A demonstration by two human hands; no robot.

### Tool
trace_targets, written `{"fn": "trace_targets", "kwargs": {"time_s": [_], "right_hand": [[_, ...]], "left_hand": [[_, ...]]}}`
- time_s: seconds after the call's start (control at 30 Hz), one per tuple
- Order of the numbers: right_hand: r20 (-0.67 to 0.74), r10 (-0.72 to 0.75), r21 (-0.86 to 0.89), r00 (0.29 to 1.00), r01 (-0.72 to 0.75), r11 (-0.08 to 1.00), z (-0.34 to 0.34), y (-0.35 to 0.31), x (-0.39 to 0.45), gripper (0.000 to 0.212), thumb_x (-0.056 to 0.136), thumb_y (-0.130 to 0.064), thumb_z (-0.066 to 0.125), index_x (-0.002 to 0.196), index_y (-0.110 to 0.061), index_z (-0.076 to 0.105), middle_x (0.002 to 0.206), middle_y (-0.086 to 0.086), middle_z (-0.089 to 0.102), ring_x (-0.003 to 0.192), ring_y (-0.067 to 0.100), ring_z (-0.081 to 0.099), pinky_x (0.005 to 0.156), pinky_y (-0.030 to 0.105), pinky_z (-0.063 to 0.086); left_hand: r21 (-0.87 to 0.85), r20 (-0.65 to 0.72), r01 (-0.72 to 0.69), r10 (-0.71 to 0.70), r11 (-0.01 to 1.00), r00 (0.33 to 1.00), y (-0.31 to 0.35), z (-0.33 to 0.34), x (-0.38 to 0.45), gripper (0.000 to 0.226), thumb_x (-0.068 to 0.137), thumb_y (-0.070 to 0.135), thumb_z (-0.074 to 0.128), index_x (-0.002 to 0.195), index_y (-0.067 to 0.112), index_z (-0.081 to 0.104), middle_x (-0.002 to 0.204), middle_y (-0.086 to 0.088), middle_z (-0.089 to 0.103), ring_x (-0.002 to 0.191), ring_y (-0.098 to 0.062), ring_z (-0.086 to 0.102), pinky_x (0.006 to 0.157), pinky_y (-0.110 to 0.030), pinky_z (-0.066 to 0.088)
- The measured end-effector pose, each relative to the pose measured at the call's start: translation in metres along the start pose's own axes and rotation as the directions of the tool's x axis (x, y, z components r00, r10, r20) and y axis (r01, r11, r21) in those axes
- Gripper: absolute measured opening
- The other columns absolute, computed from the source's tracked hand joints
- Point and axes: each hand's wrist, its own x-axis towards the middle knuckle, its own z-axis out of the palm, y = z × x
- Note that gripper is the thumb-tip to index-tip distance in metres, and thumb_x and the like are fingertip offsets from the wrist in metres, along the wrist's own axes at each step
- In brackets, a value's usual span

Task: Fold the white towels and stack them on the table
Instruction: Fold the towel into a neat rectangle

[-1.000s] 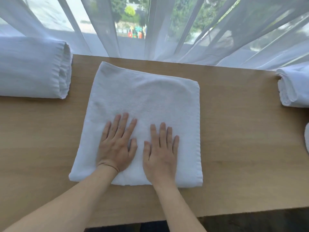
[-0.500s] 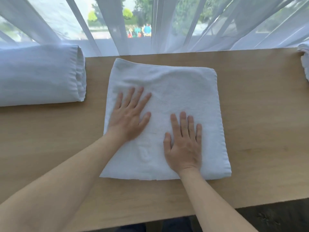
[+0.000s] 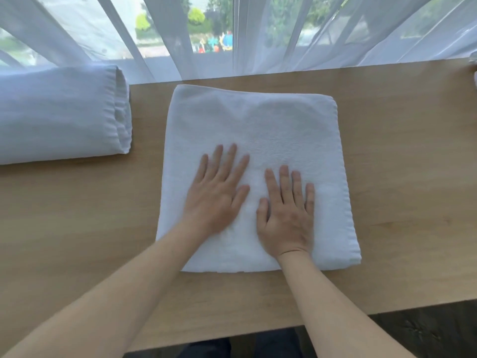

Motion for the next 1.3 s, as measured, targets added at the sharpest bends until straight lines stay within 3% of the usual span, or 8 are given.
{"fn": "trace_targets", "kwargs": {"time_s": [0.17, 0.6, 0.73, 0.83, 0.97, 1.13, 1.23, 1.3], "right_hand": [[0.017, 0.002, 0.013, 1.000, -0.002, 1.000, 0.001, 0.000, 0.000, 0.059, 0.101, -0.038, 0.029, 0.159, -0.025, 0.025, 0.166, 0.005, 0.019, 0.155, 0.024, 0.010, 0.124, 0.052, 0.009], [0.170, -0.108, 0.042, 0.979, 0.103, 0.994, -0.028, 0.022, -0.018, 0.062, 0.101, -0.048, 0.018, 0.160, -0.028, 0.019, 0.167, 0.004, 0.014, 0.155, 0.022, 0.008, 0.126, 0.042, -0.002], [0.244, 0.119, -0.032, 0.962, -0.115, 0.993, -0.045, 0.076, -0.046, 0.057, 0.102, -0.049, 0.011, 0.159, -0.040, 0.006, 0.169, -0.003, 0.006, 0.155, 0.020, 0.005, 0.125, 0.044, 0.004], [0.268, 0.270, -0.041, 0.925, -0.269, 0.962, -0.054, 0.087, -0.066, 0.056, 0.104, -0.049, 0.005, 0.159, -0.039, -0.002, 0.169, 0.001, -0.001, 0.155, 0.023, 0.001, 0.125, 0.047, -0.001], [0.231, 0.085, -0.159, 0.969, -0.048, 0.986, -0.055, 0.063, -0.085, 0.057, 0.101, -0.052, -0.007, 0.155, -0.035, -0.011, 0.166, -0.003, -0.020, 0.153, 0.020, -0.019, 0.121, 0.052, -0.014], [0.338, -0.204, -0.110, 0.919, 0.254, 0.961, -0.043, 0.044, -0.098, 0.079, 0.093, -0.077, 0.016, 0.158, -0.039, -0.007, 0.165, -0.014, -0.016, 0.153, 0.014, -0.016, 0.119, 0.054, -0.019], [0.330, -0.215, -0.139, 0.919, 0.273, 0.952, -0.045, 0.052, -0.092, 0.082, 0.094, -0.066, 0.043, 0.158, -0.039, 0.000, 0.167, -0.011, -0.006, 0.155, 0.016, -0.004, 0.122, 0.050, -0.010], [0.322, -0.201, -0.119, 0.925, 0.250, 0.961, -0.053, 0.060, -0.088, 0.081, 0.094, -0.055, 0.056, 0.158, -0.039, 0.009, 0.168, -0.009, 0.006, 0.155, 0.015, 0.003, 0.124, 0.041, -0.005]], "left_hand": [[0.089, -0.021, 0.017, -0.016, 0.996, 1.000, 0.024, 0.034, -0.091, 0.059, 0.107, 0.047, 0.014, 0.162, 0.026, 0.007, 0.170, -0.001, 0.001, 0.156, -0.022, -0.004, 0.125, -0.046, 0.003], [0.169, -0.021, 0.034, -0.031, 0.985, 0.999, -0.004, 0.029, -0.133, 0.069, 0.102, 0.062, 0.014, 0.162, 0.027, 0.008, 0.169, -0.001, 0.005, 0.156, -0.024, 0.000, 0.125, -0.043, -0.001], [0.175, -0.052, 0.039, -0.030, 0.984, 0.998, -0.023, 0.028, -0.153, 0.077, 0.099, 0.071, 0.021, 0.162, 0.030, 0.006, 0.169, -0.001, 0.004, 0.156, -0.023, -0.001, 0.125, -0.040, -0.003], [0.097, -0.077, 0.027, -0.020, 0.995, 0.997, -0.038, 0.029, -0.172, 0.077, 0.095, 0.067, 0.035, 0.161, 0.032, 0.014, 0.169, 0.002, 0.010, 0.156, -0.020, 0.005, 0.124, -0.046, 0.017], [-0.046, -0.185, -0.056, 0.047, 0.997, 0.982, -0.060, 0.023, -0.186, 0.059, 0.091, 0.034, 0.045, 0.149, 0.022, 0.048, 0.156, 0.000, 0.043, 0.146, -0.022, 0.037, 0.098, -0.043, 0.054], [-0.048, -0.300, -0.167, 0.146, 0.985, 0.943, -0.073, 0.010, -0.181, 0.044, 0.088, 0.021, 0.053, 0.129, 0.012, 0.067, 0.136, -0.004, 0.064, 0.129, -0.026, 0.058, 0.097, -0.045, 0.052], [-0.064, -0.290, -0.179, 0.153, 0.982, 0.945, -0.076, 0.001, -0.177, 0.044, 0.080, 0.006, 0.075, 0.123, 0.010, 0.069, 0.127, -0.005, 0.068, 0.120, -0.030, 0.064, 0.097, -0.044, 0.050], [-0.049, -0.304, -0.202, 0.178, 0.978, 0.936, -0.078, -0.006, -0.173, 0.035, 0.089, 0.022, 0.063, 0.122, 0.009, 0.067, 0.122, -0.007, 0.069, 0.113, -0.032, 0.066, 0.098, -0.044, 0.047]]}}
